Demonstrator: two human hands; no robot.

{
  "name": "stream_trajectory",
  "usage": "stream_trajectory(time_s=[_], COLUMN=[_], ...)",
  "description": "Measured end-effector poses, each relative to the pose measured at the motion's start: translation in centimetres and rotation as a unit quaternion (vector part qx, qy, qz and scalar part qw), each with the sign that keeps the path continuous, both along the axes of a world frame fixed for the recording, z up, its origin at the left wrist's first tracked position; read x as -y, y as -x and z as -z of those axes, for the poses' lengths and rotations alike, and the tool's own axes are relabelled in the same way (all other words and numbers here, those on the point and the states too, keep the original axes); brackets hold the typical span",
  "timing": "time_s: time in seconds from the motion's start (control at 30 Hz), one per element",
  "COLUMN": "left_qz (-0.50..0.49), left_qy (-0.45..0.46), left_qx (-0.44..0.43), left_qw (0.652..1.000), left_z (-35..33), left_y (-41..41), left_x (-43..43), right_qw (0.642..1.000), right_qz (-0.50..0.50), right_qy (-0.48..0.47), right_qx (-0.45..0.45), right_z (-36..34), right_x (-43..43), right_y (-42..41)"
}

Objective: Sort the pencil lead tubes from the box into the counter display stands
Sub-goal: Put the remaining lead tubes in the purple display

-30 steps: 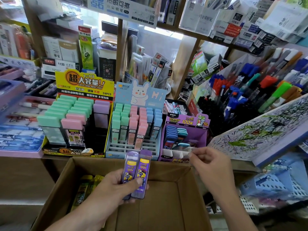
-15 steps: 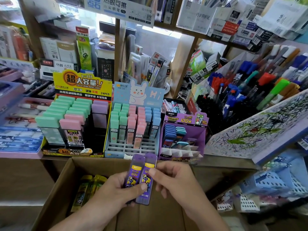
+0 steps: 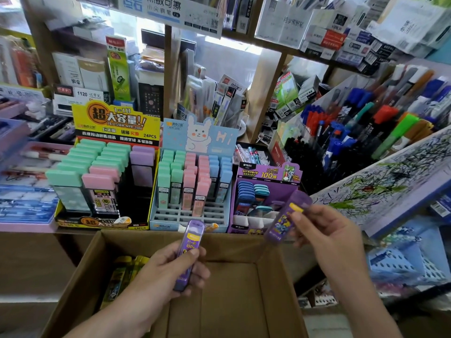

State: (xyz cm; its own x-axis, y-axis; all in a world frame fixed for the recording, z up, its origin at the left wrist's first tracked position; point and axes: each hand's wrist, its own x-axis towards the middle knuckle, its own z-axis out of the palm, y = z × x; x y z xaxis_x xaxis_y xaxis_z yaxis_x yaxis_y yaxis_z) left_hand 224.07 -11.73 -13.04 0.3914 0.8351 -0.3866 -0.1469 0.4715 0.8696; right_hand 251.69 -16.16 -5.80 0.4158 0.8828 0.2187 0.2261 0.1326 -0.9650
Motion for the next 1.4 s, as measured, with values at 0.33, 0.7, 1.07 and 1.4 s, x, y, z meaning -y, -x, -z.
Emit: stream_trajectory(time_s=[0.33,0.7,1.07,1.4], left_qz=[0.008,-0.012,-0.005,0.013], left_qy=[0.003,0.007,0.013,0.008], left_qx=[-0.007,-0.017,-0.018,-0.023], left_qw=[1.000,1.000,1.000,1.000], left_z=[-0.1,0.1,-0.1,-0.1], left_y=[0.3,-0.1,0.1,0.2], left_x=[0.0,-0.1,-0.1,0.0], right_qw=[0.997,0.985,0.910,0.929], right_qz=[0.014,0.041,0.117,0.140], right_qy=[-0.038,0.005,0.109,0.101], right_qx=[0.068,0.167,0.384,0.328], right_z=[1.1,2.5,3.1,3.5], right_x=[-3.0,-5.6,-7.0,-7.0], right_y=[-2.8,-2.8,-1.8,-1.7])
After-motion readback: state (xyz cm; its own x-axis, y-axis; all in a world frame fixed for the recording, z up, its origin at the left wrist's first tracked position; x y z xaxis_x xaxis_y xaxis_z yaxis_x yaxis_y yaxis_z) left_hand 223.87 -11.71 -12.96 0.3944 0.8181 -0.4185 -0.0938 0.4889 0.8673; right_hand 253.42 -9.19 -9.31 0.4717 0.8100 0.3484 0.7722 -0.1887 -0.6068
